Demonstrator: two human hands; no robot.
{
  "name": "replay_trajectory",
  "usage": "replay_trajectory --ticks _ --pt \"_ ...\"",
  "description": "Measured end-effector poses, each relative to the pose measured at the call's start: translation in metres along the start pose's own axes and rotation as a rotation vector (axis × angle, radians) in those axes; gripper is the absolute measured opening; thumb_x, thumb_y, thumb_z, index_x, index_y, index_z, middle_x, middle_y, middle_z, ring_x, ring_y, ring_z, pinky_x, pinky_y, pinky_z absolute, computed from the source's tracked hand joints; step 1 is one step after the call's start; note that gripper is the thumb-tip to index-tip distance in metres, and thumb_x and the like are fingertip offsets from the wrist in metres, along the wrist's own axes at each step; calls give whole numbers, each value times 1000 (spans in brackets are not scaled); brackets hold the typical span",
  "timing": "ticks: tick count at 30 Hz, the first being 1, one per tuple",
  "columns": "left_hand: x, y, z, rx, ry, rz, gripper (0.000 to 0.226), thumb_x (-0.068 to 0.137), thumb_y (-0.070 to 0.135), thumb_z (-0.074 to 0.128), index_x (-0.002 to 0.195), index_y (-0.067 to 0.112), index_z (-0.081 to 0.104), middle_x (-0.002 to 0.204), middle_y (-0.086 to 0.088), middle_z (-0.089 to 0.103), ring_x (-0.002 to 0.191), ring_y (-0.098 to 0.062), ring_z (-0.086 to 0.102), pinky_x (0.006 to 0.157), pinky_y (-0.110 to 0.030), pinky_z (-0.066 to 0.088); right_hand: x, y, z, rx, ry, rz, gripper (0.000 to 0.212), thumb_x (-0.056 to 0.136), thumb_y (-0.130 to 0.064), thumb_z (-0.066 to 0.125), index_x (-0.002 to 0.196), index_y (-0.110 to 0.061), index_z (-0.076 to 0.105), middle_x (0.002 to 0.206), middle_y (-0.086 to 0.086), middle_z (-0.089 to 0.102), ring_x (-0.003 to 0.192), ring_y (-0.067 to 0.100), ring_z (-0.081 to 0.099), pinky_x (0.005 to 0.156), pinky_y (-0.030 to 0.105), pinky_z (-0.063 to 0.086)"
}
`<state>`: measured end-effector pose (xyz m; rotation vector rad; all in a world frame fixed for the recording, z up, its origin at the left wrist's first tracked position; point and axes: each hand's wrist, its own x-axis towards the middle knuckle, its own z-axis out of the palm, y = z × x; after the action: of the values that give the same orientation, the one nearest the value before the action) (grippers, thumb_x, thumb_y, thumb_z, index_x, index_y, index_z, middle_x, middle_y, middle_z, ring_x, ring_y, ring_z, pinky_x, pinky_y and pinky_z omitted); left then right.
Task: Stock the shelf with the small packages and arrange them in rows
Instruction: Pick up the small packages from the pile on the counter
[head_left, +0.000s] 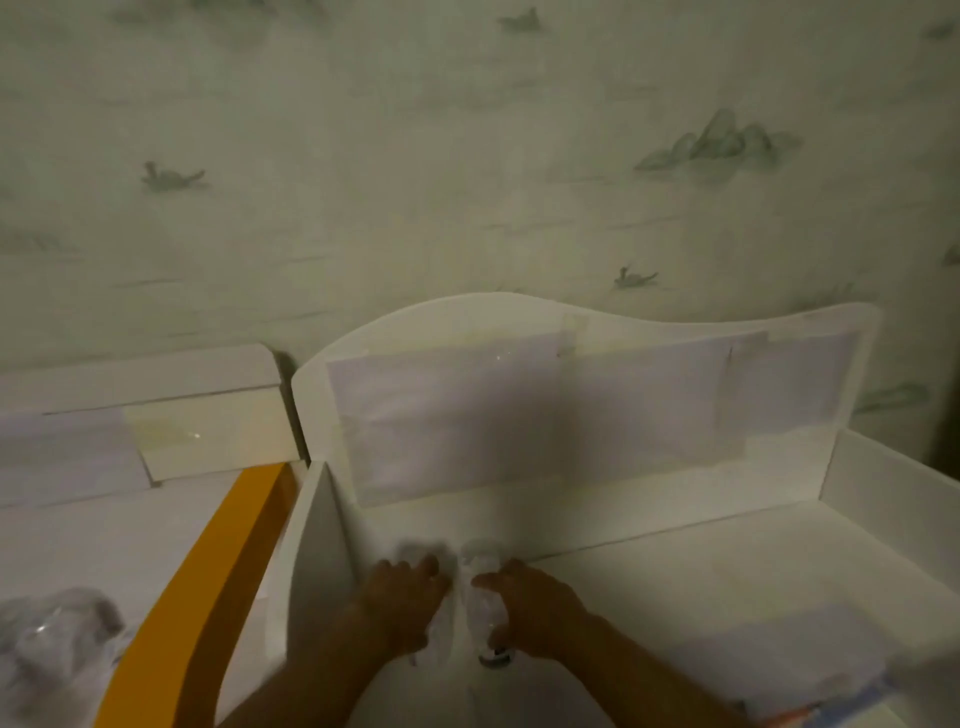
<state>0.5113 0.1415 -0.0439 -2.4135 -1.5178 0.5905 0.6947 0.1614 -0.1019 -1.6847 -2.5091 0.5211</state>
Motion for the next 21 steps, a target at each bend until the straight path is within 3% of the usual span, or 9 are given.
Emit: replay_trajectory --ticks 5,7,9,11,13,14,16,18,21 --pt "11 11 -9 -13 69 -32 72 79 27 72 141 14 38 146 -22 35 117 -37 53 94 -48 43 12 3 2 52 84 46 71 78 -32 65 142 -33 33 144 1 39 131 25 45 105 36 41" --pt "16 14 -3 -8 142 -31 43 64 34 72 105 25 71 112 -14 68 77 -26 70 61 -37 56 10 -2 1 10 217 7 50 90 -40 37 137 -26 43 140 -1 42 122 15 54 99 27 45" --pt "27 15 14 -64 357 -84 26 64 29 51 70 30 75 83 -3 76 49 -19 66 37 -27 48 14 2 6 35 344 45 66 91 -47 -10 121 -47 49 115 -25 44 82 -12 58 61 3 44" --pt "36 15 25 -65 480 -125 32 66 24 43 61 30 74 76 2 76 46 -17 65 36 -26 45 23 17 24 -74 458 83 71 85 -44 -28 134 -62 20 142 -32 28 98 -24 36 61 -8 22" --pt "31 10 19 -117 469 -107 33 75 24 44 62 31 74 73 4 74 46 -15 65 35 -27 46 39 32 56 -325 569 85 60 90 -44 -21 148 -40 -5 161 16 3 147 14 6 109 8 3" --pt "23 7 9 -118 401 -89 29 77 28 47 66 31 74 74 3 74 50 -15 67 36 -28 48 30 23 51 -341 525 94 56 97 -43 -7 151 -32 2 157 27 4 148 32 5 119 28 3" --pt "7 -3 -13 -105 216 -36 30 70 39 63 97 31 72 104 -5 71 84 -21 71 60 -41 56 -6 0 14 38 79 121 50 96 -48 37 143 -31 33 142 22 43 129 36 46 107 52 36" --pt "-9 -18 -31 -141 165 -57 50 84 35 57 132 25 49 139 -11 49 124 -30 50 96 -47 42 -9 -12 -22 93 185 95 71 80 -70 52 138 -32 39 141 2 39 125 26 48 103 41 41" --pt "-41 -40 -66 -144 252 -97 44 92 37 47 134 25 45 137 -7 49 122 -28 49 99 -42 41 -20 -26 -70 32 130 11 58 84 -58 58 133 -30 46 140 0 43 127 20 44 103 30 39"
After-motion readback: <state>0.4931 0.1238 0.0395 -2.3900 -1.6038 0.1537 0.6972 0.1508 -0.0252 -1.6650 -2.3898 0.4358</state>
